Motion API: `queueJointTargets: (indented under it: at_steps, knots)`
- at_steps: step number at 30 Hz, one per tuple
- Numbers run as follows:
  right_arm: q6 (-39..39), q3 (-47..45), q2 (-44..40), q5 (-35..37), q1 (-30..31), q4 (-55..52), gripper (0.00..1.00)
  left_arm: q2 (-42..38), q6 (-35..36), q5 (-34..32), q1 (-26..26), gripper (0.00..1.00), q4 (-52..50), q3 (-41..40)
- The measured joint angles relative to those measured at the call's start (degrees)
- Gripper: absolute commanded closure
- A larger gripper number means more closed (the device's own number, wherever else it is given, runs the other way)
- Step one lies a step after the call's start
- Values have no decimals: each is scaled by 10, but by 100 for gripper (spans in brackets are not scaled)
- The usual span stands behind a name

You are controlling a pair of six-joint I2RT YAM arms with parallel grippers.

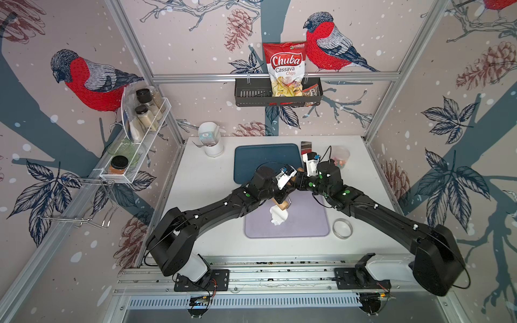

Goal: Roll out the dumpling wrappers from the dough
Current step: Adjust the rolling pin, then flatten out the dough on the work surface.

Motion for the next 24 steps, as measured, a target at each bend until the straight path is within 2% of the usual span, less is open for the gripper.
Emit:
queueJointTargets:
  at_steps: [2,4,6,9,14,16,18,21,24]
  knots:
    - [-6,-1,-1,-16,-2,-3,82,3,2,11,0,100,-3,0]
    - [-7,-1,-3,-20,-3,-5,96,5,3,17,0,99,-2,0]
    - [-8,-7,-8,-22,-4,-4,100,7,5,20,0,68,-3,0]
    - [-6,-22,-21,-21,-12,0,100,3,8,24,0,51,-3,0]
    - [3,-51,-49,31,-43,-3,100,-58,-40,0,0,42,14,-33]
    - [18,-63,-61,57,-57,2,100,-96,-80,-31,0,42,23,-78]
    - [34,-72,-69,98,-62,-1,100,-129,-131,-83,0,46,2,-115]
    - [55,-93,-91,165,-29,-2,100,-170,-216,-174,2,47,-65,-150]
    - [88,-113,-111,235,48,-3,100,-202,-301,-246,6,47,-149,-182]
